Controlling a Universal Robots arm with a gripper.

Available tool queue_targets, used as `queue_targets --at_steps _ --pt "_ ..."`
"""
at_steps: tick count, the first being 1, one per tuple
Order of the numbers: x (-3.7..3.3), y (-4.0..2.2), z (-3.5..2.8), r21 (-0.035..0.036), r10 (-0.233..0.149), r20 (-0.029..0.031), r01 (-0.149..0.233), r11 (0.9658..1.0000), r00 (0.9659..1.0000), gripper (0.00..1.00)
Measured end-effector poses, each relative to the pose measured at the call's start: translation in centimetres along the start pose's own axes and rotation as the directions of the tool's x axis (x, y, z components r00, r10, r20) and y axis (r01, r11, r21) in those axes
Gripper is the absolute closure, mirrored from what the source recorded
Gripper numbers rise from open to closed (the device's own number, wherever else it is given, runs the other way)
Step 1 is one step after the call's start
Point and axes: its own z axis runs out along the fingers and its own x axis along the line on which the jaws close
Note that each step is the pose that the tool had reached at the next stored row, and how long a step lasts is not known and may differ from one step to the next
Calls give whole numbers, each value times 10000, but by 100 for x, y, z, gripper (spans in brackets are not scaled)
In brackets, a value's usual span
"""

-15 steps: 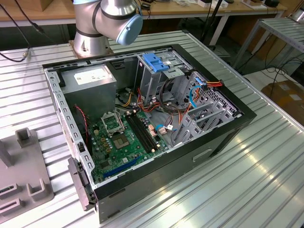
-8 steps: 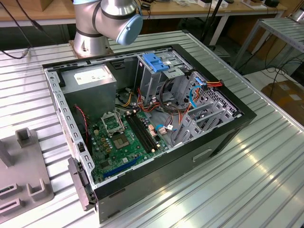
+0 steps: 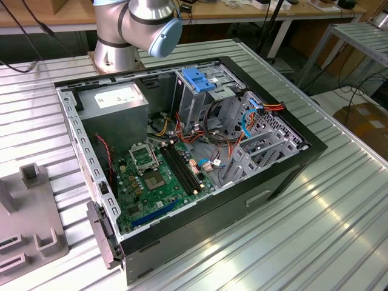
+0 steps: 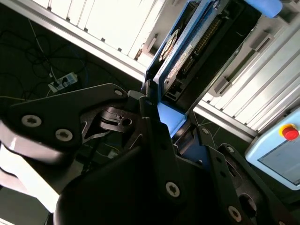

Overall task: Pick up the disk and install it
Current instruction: 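Pick up the disk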

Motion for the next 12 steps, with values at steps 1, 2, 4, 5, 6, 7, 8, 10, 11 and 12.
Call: queue_targets --at_steps 1,2,4,5,6,7,8,10,11,12 --pt "0 0 -13 -1 0 0 0 10000 10000 63" --pt "-1 1 -28 -5 0 0 0 10000 10000 63" --pt "-2 1 -58 -11 0 -1 0 10000 10000 63" --pt "-2 1 -72 -14 0 0 0 10000 10000 63" --pt "-2 1 -88 -17 0 0 0 10000 10000 63" --pt "-3 1 -102 -21 0 0 0 10000 10000 63" --pt "-4 1 -125 -27 0 -1 0 10000 10000 63" --pt "-5 1 -166 -37 0 -1 0 10000 10000 63" --pt "-6 1 -193 -44 1 -1 -1 10000 10000 63" --pt "-6 1 -221 -54 2 0 -2 10000 10000 63"
